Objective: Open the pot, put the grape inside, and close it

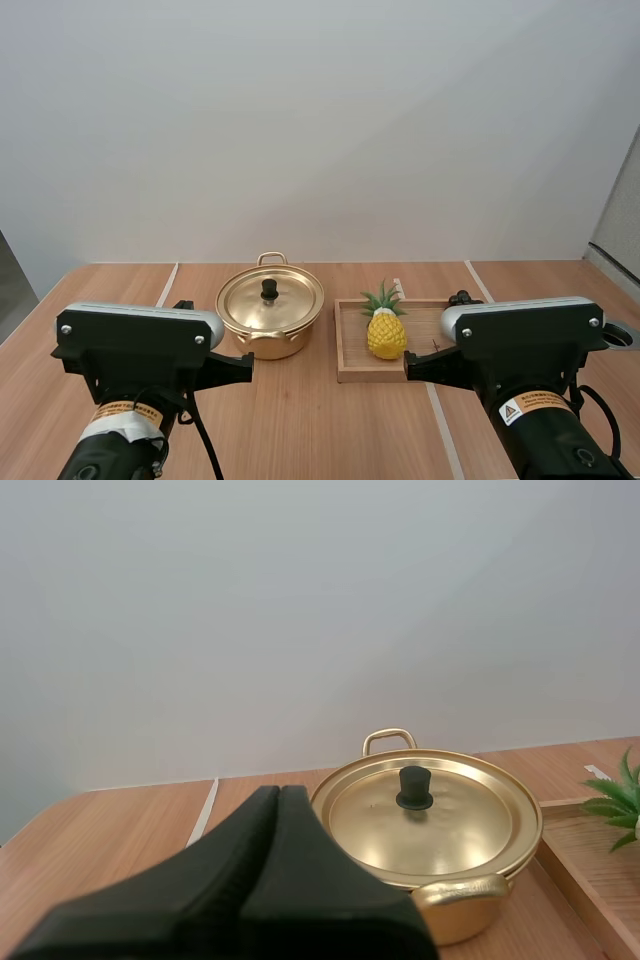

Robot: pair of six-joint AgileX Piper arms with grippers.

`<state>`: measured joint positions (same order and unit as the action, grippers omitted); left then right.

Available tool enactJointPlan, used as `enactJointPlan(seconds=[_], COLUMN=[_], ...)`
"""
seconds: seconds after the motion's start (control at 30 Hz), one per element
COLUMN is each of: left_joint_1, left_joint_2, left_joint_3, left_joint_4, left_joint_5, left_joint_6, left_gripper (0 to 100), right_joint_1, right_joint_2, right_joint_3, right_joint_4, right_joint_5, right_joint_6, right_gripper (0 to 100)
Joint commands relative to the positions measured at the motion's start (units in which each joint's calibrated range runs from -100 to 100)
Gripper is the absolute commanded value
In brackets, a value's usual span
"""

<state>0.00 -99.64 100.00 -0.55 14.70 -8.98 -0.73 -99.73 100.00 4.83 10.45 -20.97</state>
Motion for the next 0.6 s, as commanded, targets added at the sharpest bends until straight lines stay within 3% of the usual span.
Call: enactJointPlan(seconds=[0.0, 0.37, 0.57], left_joint_1=[0.00, 0.00, 0.00], left_joint_2=[-0.36, -0.36, -0.36], left_joint_3=[0.00, 0.00, 0.00], left_joint_4=[-0.56, -0.56, 0.19], left_joint_5=[-2.58, -2.54, -2.16], left_joint_6=[-0.57, -0.38, -0.27], left_gripper=[0, 0, 0], right_joint_1=[0.07, 0.07, 0.07], right_joint_2=[-0.27, -0.27, -0.27], right_joint_3=[0.00, 0.00, 0.00], right_joint_4=[-0.02, 0.31, -4.30], right_joint_5=[-1.72, -1.79, -1.95], right_joint_6=[-0.33, -0.33, -0.33], right_gripper=[0, 0, 0])
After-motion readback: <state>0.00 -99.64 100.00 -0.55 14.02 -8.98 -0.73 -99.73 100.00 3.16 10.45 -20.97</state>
